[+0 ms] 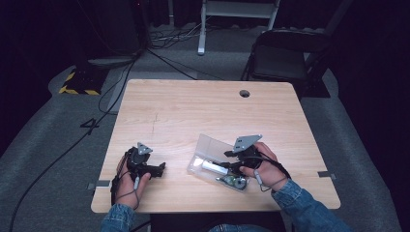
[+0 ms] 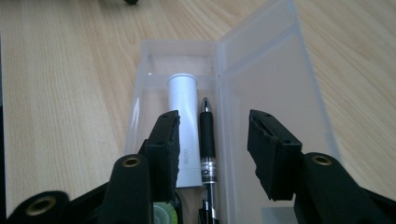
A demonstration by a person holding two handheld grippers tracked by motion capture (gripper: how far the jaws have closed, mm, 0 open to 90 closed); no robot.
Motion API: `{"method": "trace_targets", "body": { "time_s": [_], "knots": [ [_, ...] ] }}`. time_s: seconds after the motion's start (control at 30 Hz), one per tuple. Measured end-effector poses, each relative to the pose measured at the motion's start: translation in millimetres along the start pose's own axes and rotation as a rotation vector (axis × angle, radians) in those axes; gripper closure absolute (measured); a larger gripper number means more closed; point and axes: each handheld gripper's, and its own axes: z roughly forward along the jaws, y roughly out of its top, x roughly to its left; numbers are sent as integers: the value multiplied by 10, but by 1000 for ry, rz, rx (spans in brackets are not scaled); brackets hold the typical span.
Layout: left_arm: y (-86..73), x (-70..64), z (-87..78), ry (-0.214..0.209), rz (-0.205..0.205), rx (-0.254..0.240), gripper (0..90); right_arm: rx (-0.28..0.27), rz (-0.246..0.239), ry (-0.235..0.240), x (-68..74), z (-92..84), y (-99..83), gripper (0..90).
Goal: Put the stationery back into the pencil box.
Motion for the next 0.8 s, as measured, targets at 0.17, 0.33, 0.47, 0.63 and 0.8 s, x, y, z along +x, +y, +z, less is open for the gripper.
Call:
{"method": "trace_targets", "body": {
  "time_s": [0.17,0.33,0.47,0.63,0.8],
  "knots": [
    [2,1,1,0,2,0,2,-31,15,-39,-66,-132,-5,489],
    [2,1,1,0,1,0,2,-61,53,-88,-161,-282,-34,441],
    [2,1,1,-1,2,0,2,-85,87,-124,-248,-408,-68,418],
    [2,2,1,-1,1,0,1,-96,132,-153,-348,-531,-120,368],
    [6,12,3,-7,-1,3,2,-99,183,-182,-438,-633,-204,311]
  ]
}}
